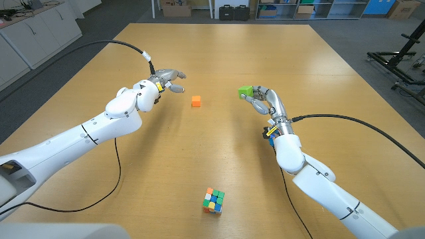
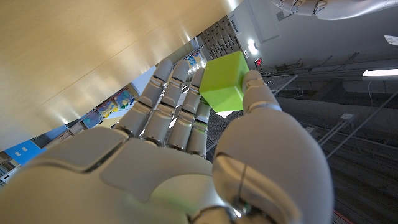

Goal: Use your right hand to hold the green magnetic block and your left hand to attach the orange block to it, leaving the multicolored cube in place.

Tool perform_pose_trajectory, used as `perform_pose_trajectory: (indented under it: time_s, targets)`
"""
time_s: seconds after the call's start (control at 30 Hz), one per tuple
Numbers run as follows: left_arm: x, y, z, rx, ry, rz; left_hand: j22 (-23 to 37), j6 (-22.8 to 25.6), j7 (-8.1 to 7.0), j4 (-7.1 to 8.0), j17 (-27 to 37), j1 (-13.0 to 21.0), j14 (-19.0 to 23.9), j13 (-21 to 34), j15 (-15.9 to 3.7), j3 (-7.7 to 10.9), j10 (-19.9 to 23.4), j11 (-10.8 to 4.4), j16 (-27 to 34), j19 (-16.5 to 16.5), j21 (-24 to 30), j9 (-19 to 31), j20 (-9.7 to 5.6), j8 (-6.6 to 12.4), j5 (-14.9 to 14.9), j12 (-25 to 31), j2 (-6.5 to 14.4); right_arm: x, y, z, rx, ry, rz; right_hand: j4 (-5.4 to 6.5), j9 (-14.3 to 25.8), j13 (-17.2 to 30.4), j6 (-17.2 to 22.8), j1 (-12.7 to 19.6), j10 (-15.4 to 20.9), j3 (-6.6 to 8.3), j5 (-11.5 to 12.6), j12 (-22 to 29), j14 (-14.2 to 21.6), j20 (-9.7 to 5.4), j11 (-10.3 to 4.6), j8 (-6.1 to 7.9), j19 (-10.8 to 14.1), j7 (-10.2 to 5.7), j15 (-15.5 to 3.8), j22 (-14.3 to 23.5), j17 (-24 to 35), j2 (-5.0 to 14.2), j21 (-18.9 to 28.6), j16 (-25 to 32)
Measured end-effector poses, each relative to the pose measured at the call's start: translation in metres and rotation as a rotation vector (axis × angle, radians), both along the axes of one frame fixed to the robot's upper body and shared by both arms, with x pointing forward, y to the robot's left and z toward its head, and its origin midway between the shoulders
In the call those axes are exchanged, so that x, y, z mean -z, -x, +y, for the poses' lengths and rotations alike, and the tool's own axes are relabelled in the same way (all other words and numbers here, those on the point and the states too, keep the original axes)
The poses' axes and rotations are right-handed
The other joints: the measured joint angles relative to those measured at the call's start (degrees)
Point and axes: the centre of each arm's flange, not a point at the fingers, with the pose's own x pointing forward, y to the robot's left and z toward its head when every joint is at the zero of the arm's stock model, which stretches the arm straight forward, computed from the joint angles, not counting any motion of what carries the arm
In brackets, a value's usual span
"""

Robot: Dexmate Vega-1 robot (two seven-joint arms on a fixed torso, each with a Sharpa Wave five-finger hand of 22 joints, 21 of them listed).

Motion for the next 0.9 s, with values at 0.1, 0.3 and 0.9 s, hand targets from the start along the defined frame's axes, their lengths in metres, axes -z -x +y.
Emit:
perform_pose_trajectory:
  time_s: [0.1,0.3,0.9]
  targets:
    - [0.0,-0.002,-0.002,-0.001,-0.014,0.015,0.0,-0.5,-0.11,0.17,0.0,0.0,-0.3,0.0,-0.31,-0.17,-0.6,-0.03,0.0,0.0,0.0,0.0,0.02,0.0,0.0,0.0,0.0,0.0,0.0,0.0,0.0,0.001,0.0,0.0,0.0,0.0,0.0,0.0,0.0,0.0,0.0,0.0,0.0,0.0,0.0,-0.06,0.0,0.0,0.0,0.0,0.0,0.0,0.0,0.0]
    - [0.0,-0.007,-0.004,-0.005,-0.034,0.043,0.2,-0.4,-0.07,0.24,0.0,0.0,-0.6,0.2,0.0,-0.77,-0.6,-0.03,0.0,-0.3,0.0,0.3,0.3,0.0,0.0,0.2,0.0,-0.001,0.001,-0.001,0.0,0.003,-0.001,0.0,0.0,0.0,0.0,0.0,0.0,0.0,0.0,0.0,0.0,0.0,0.0,0.04,0.0,0.0,0.0,0.0,0.0,0.0,0.0,0.0]
    - [-0.002,-0.019,-0.007,-0.025,-0.085,0.11,0.2,-0.3,0.09,0.48,0.0,0.0,-0.6,0.3,0.0,-1.44,-0.1,-0.04,0.0,-0.6,0.0,0.3,0.02,0.0,0.0,0.3,0.0,-0.001,0.002,0.0,-0.003,0.002,-0.001,0.0,0.0,0.3,0.0,0.0,0.0,0.0,-0.2,-0.2,0.0,0.2,0.0,0.14,-0.2,0.0,0.0,0.0,0.0,0.0,0.3,0.0]
